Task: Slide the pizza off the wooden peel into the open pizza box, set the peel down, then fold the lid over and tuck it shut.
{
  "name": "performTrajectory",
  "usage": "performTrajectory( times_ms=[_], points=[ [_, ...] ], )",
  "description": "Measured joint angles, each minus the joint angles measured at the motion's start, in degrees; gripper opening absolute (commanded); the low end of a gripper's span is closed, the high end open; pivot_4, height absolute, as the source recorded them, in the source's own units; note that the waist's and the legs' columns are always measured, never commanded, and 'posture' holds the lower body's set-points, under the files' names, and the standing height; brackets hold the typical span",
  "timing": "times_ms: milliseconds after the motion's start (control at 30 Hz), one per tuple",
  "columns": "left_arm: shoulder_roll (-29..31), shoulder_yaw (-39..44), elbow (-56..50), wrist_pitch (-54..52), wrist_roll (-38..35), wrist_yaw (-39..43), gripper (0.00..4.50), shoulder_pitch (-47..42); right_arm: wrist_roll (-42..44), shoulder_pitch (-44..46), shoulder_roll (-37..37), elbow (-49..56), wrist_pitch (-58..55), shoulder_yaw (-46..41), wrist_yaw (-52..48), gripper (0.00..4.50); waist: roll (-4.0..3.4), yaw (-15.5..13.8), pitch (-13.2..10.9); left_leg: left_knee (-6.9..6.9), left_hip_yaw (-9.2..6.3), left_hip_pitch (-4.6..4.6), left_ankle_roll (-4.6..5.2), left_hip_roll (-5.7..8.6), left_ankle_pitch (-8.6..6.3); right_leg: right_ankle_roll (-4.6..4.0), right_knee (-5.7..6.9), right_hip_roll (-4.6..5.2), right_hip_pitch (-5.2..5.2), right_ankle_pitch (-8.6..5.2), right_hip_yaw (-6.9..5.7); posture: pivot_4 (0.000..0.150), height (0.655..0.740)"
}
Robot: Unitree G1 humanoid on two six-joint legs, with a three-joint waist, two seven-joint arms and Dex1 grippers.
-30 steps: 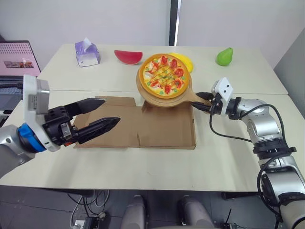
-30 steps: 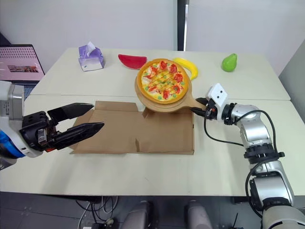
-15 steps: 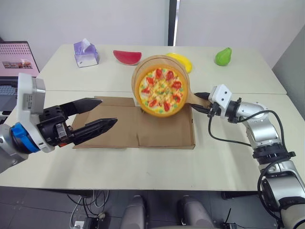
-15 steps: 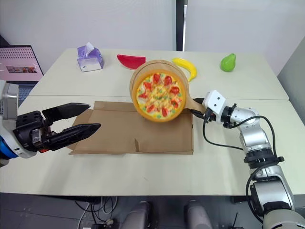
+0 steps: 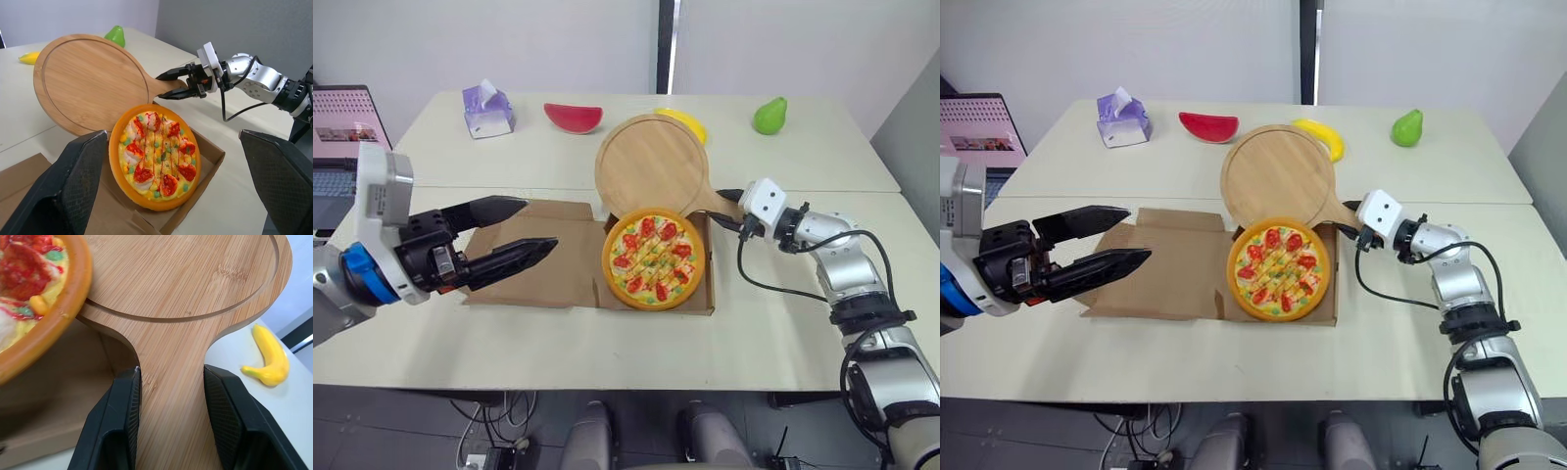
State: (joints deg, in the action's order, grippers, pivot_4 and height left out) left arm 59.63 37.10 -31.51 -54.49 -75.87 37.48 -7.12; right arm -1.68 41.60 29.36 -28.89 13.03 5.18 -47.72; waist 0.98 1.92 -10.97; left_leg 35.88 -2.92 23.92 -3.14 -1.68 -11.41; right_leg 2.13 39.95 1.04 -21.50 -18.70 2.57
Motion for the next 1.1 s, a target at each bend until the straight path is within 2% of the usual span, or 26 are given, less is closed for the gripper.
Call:
performTrajectory(
  times_ms=[267, 400, 533, 767, 933, 1100],
  points=[
    [0.1, -2.2, 0.3, 0.3, 0.9, 0.6, 4.5, -1.7, -3.4, 8.6, -0.3, -6.7, 10.7, -0.9, 9.3, 1.64, 0.0, 0.0, 0.0, -0.02, -0.01, 0.01, 0.0, 0.0, 0.0, 0.0, -0.01, 0.0, 0.01, 0.0, -0.01, 0.15, 0.74],
    [-0.9, -5.1, 0.1, 1.4, 1.0, 0.5, 4.5, -3.3, -2.0, 10.3, 1.0, -6.6, 9.8, -3.3, 11.2, 1.64, 0.02, -0.3, 0.0, -0.01, -0.05, 0.01, 0.0, 0.02, 0.0, 0.0, -0.05, 0.03, 0.08, 0.0, -0.05, 0.15, 0.74],
    [-1.6, -8.7, 0.4, 2.5, 1.9, 0.7, 4.5, -7.0, 3.6, 5.3, 3.0, -1.9, -0.1, -7.0, 9.8, 1.64, 0.05, -0.6, 0.0, 0.02, -0.1, 0.02, 0.0, 0.02, 0.0, 0.0, -0.05, 0.07, 0.1, 0.0, -0.08, 0.15, 0.74],
    [-6.3, -18.9, 3.5, 4.2, 4.3, 2.1, 4.5, -19.2, 12.0, -15.4, 11.2, 15.1, -24.6, -19.4, 11.1, 1.64, 0.0, -1.5, 0.0, -0.01, -0.03, 0.04, 0.01, 0.04, 0.0, 0.0, -0.04, -0.01, 0.05, 0.0, -0.02, 0.15, 0.74],
    [-9.5, -25.4, 7.4, 5.0, 7.2, 6.2, 4.5, -27.3, 17.3, -27.9, 9.9, 31.7, -42.6, -25.0, 15.8, 1.64, -0.04, 0.1, 0.0, -0.05, 0.0, -0.04, 0.0, 0.01, 0.0, 0.01, 0.02, -0.1, 0.05, 0.0, 0.06, 0.15, 0.74],
    [-10.8, -29.5, 11.5, 5.4, 11.2, 12.5, 4.5, -29.9, 20.0, -36.1, 2.7, 42.9, -56.8, -27.7, 24.7, 1.64, -0.07, 0.4, 0.0, -0.08, 0.02, -0.02, 0.0, 0.0, 0.0, 0.01, 0.02, -0.13, 0.0, -0.01, 0.1, 0.15, 0.74]
  ],
)
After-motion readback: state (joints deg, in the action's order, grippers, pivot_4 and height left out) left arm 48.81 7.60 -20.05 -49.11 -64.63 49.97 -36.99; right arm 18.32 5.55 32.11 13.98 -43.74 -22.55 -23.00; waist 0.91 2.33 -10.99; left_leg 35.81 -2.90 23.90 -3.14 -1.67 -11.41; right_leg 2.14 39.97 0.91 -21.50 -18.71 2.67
